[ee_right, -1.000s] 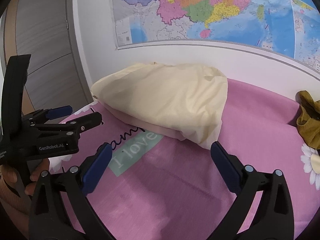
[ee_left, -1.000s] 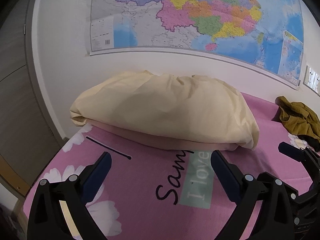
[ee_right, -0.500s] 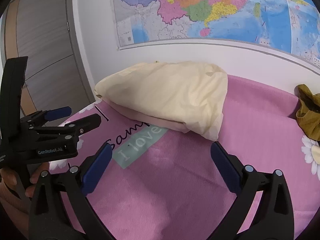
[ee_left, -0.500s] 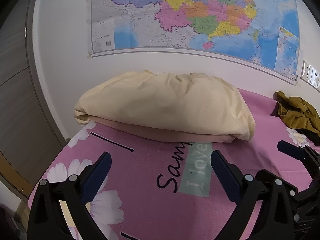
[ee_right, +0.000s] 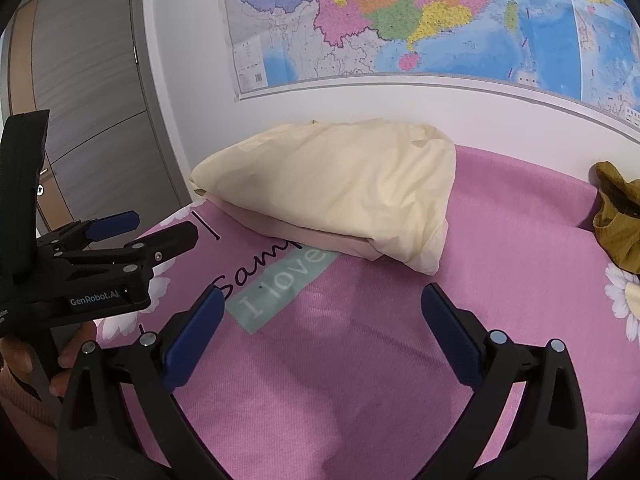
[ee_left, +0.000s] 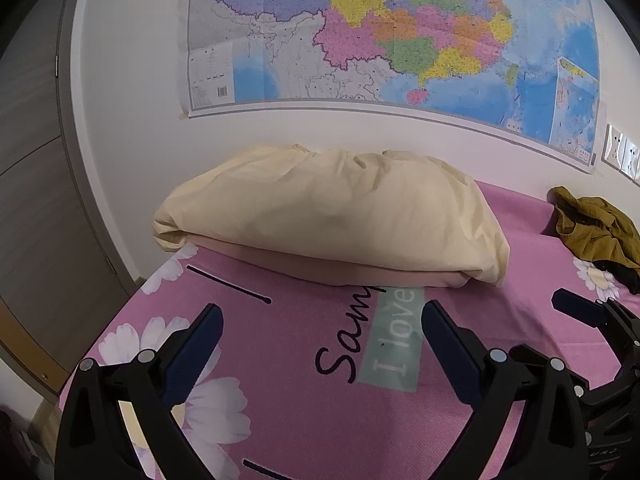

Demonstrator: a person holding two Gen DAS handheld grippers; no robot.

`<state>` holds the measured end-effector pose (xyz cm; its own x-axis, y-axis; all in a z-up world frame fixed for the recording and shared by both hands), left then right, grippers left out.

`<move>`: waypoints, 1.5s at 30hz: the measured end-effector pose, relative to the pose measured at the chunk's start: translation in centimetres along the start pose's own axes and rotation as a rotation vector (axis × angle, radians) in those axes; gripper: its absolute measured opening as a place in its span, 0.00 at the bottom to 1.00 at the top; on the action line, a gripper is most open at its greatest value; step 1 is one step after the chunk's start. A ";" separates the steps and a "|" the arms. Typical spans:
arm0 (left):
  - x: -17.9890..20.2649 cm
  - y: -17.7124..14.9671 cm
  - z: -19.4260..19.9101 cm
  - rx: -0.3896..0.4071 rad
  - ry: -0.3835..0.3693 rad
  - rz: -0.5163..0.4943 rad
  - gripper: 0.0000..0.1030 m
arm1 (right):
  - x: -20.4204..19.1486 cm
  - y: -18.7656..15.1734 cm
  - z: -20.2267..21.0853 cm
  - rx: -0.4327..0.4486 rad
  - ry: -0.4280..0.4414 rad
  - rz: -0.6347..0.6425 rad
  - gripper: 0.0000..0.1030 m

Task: Fold large clothes

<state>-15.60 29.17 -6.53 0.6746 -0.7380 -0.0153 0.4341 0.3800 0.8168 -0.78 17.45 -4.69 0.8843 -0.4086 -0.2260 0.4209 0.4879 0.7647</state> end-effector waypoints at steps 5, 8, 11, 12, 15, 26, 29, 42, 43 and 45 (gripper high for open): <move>0.0 0.0 0.2 0.005 0.005 -0.003 0.93 | 0.0 0.0 0.0 0.001 -0.003 0.003 0.94; 0.0 -0.1 0.2 0.007 0.004 -0.001 0.93 | -0.1 0.0 0.0 0.001 -0.003 0.003 0.94; 0.1 -0.1 0.2 0.009 0.004 -0.005 0.93 | -0.1 0.0 0.1 0.002 -0.002 0.001 0.94; 0.1 -0.1 0.2 0.007 0.001 -0.005 0.93 | -0.1 0.0 0.1 0.000 -0.003 0.001 0.94; 0.1 -0.2 0.1 0.004 -0.006 -0.004 0.93 | 0.0 0.0 0.1 0.000 0.000 0.001 0.94; 0.3 -0.1 0.1 0.000 -0.010 -0.006 0.93 | 0.0 0.0 0.1 0.001 -0.005 -0.004 0.94; 0.3 -0.1 0.1 -0.004 -0.014 -0.007 0.93 | 0.0 0.0 0.1 0.001 -0.004 -0.003 0.94; 0.5 -0.2 -0.2 -0.010 -0.018 -0.012 0.93 | 0.1 -0.1 0.1 0.000 -0.001 -0.006 0.94; 0.5 -0.2 -0.2 -0.010 -0.019 -0.010 0.93 | 0.2 0.0 0.1 -0.001 0.001 -0.006 0.94; 0.5 -0.2 -0.2 -0.010 -0.021 -0.009 0.93 | 0.1 0.0 0.1 0.001 -0.002 -0.006 0.94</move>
<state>-15.23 28.85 -6.83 0.6578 -0.7532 -0.0105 0.4461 0.3783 0.8111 -0.71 17.31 -4.66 0.8815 -0.4128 -0.2292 0.4257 0.4851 0.7638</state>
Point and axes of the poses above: each gripper's, at about its wrist camera, not at the fingertips, and z roughly against the way its jaws point, x to its right, y to its top, the point moved 1 cm from there along -z, roughly the way its jaws point, and after that the axes turned 1 degree about z, right-handed, at the moved point
